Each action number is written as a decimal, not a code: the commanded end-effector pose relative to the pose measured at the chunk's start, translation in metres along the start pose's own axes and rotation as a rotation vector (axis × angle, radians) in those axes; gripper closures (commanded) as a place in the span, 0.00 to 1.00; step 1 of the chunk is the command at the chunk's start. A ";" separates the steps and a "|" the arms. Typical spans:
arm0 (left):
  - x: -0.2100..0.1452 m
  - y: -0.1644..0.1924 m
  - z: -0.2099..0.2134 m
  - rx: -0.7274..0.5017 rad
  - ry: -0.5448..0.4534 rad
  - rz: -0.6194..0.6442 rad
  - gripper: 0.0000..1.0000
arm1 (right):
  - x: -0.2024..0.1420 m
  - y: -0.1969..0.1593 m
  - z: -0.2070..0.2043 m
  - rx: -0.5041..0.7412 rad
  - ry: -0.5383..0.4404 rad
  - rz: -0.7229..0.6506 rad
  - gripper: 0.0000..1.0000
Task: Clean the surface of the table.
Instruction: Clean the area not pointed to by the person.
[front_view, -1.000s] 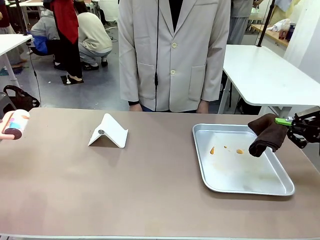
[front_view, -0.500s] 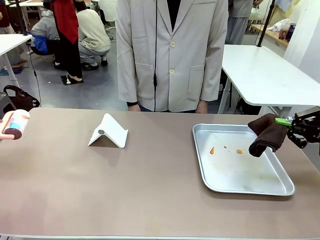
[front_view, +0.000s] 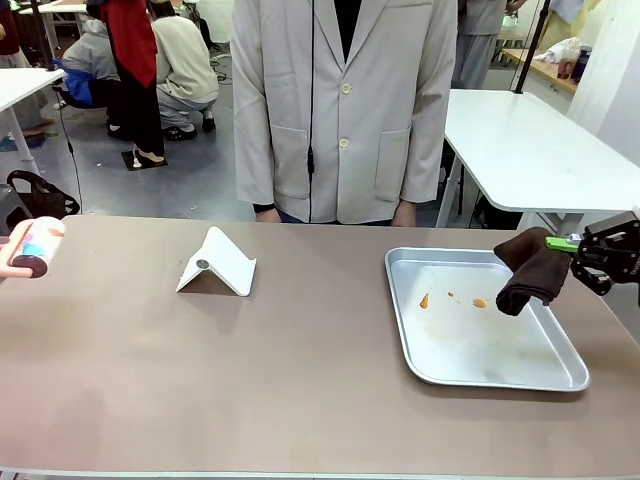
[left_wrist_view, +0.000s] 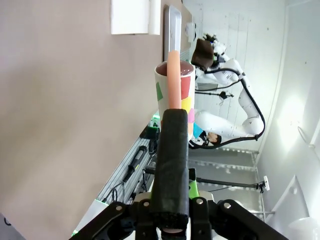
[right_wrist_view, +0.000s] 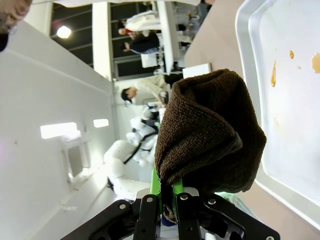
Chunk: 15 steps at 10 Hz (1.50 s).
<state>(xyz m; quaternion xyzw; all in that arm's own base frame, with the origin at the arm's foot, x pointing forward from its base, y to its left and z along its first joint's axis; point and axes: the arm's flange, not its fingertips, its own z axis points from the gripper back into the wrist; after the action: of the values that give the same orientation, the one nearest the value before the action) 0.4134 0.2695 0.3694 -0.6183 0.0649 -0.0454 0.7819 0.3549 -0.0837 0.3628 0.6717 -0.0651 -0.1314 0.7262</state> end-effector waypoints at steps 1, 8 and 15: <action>0.001 -0.033 -0.018 0.043 0.078 -0.077 0.78 | -0.006 0.033 -0.015 -0.134 0.010 0.100 0.90; 0.019 -0.060 -0.041 0.086 0.143 -0.091 0.78 | 0.034 0.074 -0.042 -0.740 0.026 0.118 0.90; 0.019 -0.060 -0.041 0.086 0.143 -0.091 0.78 | 0.114 0.062 -0.084 -1.182 0.093 0.034 0.90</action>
<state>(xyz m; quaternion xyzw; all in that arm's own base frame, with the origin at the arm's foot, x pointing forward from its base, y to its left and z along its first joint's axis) 0.4264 0.2130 0.4130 -0.5757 0.0971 -0.1250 0.8022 0.4803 -0.0343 0.3984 0.1624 0.0264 -0.0991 0.9814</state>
